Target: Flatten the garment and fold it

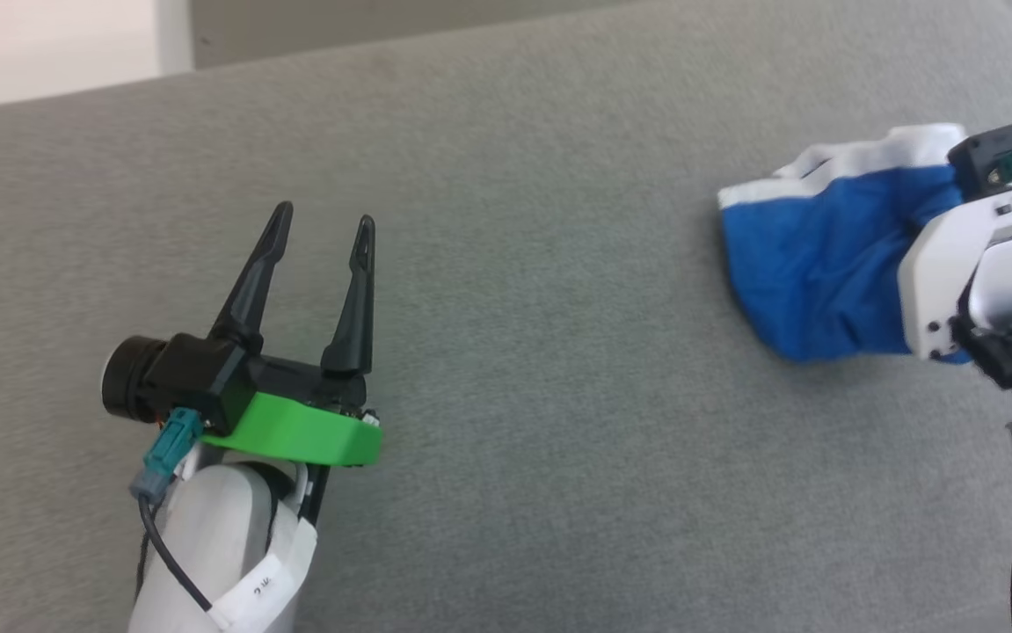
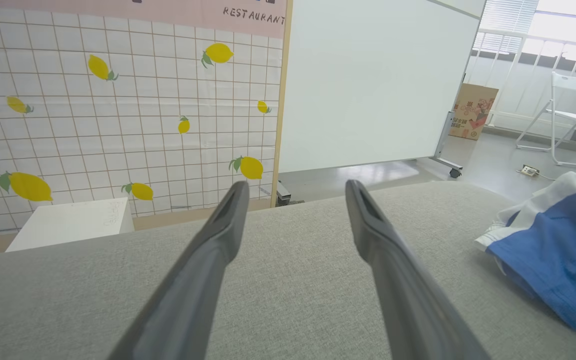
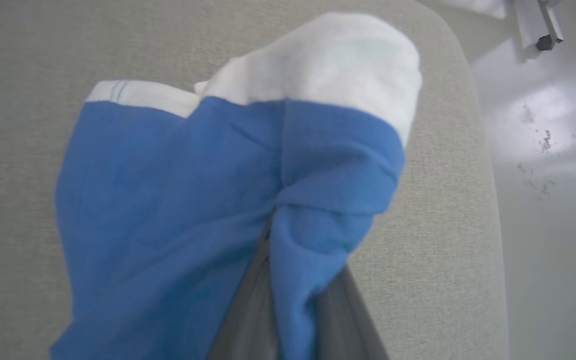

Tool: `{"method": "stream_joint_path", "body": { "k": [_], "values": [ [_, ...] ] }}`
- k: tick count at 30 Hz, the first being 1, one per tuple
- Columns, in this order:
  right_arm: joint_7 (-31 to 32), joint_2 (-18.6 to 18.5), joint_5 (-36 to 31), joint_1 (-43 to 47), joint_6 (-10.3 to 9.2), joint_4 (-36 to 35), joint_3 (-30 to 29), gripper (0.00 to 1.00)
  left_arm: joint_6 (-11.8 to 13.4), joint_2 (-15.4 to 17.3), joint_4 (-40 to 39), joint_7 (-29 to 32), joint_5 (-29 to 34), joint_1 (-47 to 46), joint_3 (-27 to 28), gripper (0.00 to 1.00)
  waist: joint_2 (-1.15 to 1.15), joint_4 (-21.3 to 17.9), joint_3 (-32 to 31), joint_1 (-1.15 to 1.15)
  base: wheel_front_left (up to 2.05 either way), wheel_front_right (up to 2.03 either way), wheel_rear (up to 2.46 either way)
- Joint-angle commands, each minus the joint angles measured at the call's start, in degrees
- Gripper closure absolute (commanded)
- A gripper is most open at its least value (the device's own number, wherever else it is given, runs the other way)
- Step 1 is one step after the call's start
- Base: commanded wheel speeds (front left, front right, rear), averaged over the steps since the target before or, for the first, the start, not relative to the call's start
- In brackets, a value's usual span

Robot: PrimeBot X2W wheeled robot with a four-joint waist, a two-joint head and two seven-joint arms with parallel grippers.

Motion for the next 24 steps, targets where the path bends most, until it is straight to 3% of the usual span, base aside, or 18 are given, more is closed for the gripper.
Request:
{"method": "stream_joint_path", "body": {
  "k": [1,7,17,19,24],
  "values": [
    [-1.77,-0.51,-1.50,-1.94,-0.08,1.73,-0.11,1.00,-0.30,1.02,-0.18,-0.26,0.44,-1.10,-0.20,0.00,0.00,-6.31,6.77,0.00,0.00,0.00,0.00],
    [-8.72,-1.66,-6.38,-7.55,-0.08,9.35,-1.87,1.00,-0.36,3.32,-0.50,-0.26,0.64,-2.92,-1.05,0.00,0.00,-7.13,10.45,0.00,0.00,0.00,0.00],
    [-18.63,-1.92,-15.24,-15.22,-0.08,20.06,-6.86,1.00,-0.36,4.51,-0.30,-0.26,0.46,-4.82,-1.64,0.00,0.00,-4.69,12.95,0.00,0.00,0.00,0.00],
    [-20.10,-1.88,-16.61,-15.73,-0.08,21.65,-7.36,0.00,-0.31,4.23,-0.09,-0.26,0.30,-4.78,-1.60,0.00,0.00,-4.14,12.36,0.00,0.00,0.00,0.00],
    [-25.95,-2.86,-18.37,-15.22,-0.08,23.36,-9.43,0.00,-0.18,2.47,0.55,-0.26,-0.56,-3.94,-1.13,0.00,0.00,-2.25,8.47,0.00,0.00,0.00,0.00]
  ]
}}
